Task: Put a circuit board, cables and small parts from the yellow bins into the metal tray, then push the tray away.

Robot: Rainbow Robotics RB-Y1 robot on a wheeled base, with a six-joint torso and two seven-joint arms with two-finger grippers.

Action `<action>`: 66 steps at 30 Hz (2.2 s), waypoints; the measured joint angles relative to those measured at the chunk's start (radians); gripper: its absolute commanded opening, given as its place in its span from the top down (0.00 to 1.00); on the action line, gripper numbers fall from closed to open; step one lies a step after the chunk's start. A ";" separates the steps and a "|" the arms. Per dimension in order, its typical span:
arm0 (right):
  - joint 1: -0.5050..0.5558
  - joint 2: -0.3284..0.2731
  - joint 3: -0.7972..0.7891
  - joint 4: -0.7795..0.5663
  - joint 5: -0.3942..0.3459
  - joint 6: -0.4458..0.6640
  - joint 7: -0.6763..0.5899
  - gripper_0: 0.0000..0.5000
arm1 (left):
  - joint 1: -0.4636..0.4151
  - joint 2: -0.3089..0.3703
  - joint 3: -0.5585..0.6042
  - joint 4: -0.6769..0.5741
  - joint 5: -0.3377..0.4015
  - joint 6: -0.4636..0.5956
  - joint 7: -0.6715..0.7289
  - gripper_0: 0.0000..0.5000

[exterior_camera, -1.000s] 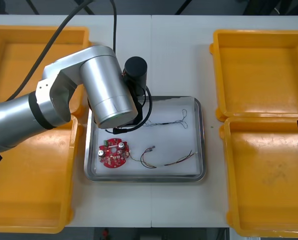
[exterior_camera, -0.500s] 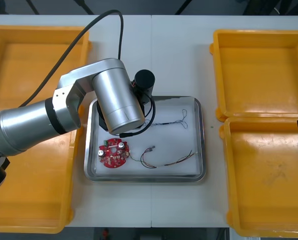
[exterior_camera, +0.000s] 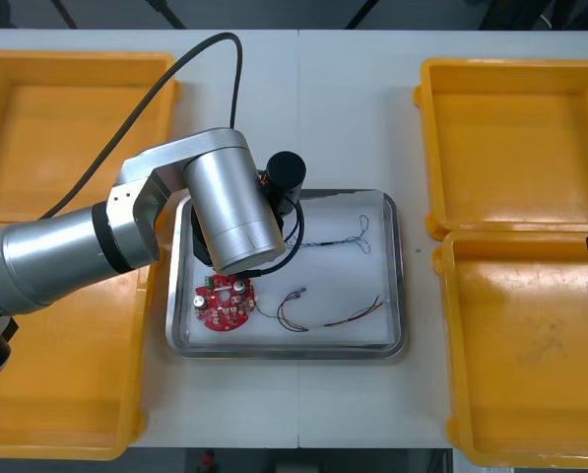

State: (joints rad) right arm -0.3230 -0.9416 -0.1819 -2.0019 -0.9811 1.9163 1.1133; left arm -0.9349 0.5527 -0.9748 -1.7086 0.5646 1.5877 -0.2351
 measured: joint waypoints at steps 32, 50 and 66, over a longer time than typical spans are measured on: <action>0.000 0.000 0.000 0.000 0.000 0.000 0.000 0.00 | 0.000 0.000 0.000 0.004 0.000 -0.031 0.001 0.28; 0.000 0.000 0.000 0.000 0.000 0.000 0.000 0.00 | 0.000 0.029 0.042 -0.103 0.032 0.056 0.007 0.00; 0.000 0.000 0.000 0.000 0.000 0.000 0.000 0.00 | -0.040 0.255 0.369 -0.280 0.450 0.261 0.007 0.00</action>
State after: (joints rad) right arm -0.3225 -0.9416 -0.1819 -2.0021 -0.9815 1.9163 1.1133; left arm -0.9749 0.8077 -0.6054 -1.9891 1.0143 1.8485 -0.2280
